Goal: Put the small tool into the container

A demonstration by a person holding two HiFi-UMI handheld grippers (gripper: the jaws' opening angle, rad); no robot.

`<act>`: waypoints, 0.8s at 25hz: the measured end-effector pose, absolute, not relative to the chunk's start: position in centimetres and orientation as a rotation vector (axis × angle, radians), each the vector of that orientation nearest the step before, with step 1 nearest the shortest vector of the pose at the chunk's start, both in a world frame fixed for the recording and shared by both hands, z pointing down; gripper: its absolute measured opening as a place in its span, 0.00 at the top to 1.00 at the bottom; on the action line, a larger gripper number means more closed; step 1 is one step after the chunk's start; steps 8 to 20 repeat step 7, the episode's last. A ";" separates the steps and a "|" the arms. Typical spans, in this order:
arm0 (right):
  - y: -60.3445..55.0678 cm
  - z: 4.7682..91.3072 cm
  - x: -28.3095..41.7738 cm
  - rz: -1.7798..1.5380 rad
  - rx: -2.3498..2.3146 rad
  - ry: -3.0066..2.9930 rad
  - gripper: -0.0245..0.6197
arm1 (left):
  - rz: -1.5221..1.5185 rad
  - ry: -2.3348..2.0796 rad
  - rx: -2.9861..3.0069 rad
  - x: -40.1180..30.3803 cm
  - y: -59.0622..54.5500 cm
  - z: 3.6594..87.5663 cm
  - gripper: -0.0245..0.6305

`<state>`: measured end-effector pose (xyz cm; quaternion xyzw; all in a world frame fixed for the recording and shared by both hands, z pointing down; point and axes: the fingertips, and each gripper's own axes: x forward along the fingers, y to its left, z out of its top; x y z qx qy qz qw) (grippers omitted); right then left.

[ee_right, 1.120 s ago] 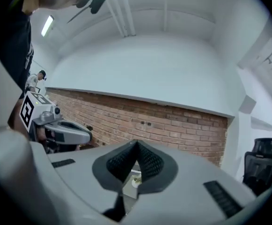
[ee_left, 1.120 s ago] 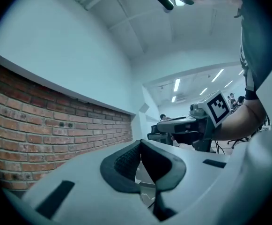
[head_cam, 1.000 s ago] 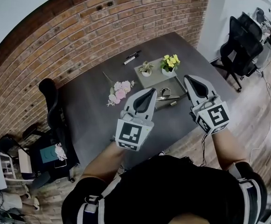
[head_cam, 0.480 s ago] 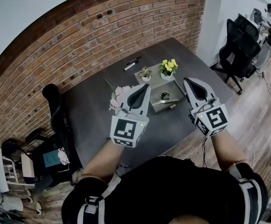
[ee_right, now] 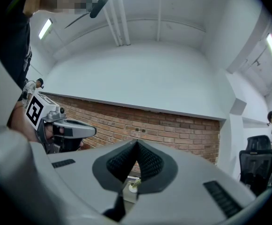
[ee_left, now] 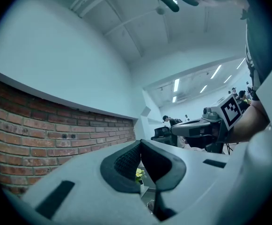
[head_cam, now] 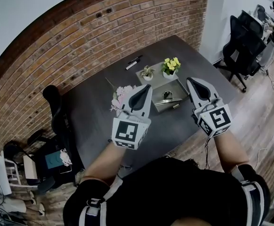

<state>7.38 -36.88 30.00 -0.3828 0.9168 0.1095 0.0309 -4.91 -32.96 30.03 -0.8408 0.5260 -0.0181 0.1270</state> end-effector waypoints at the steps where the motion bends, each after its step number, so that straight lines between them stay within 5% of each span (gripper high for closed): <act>1: -36.9 30.1 7.4 0.333 -1.182 2.824 0.97 | -0.054 1.533 -2.450 -5.0 -33.0 30.1 0.95; 20: -37.4 30.3 7.4 0.343 -1.196 2.832 0.97 | -0.058 1.543 -2.451 -5.5 -33.3 30.4 0.95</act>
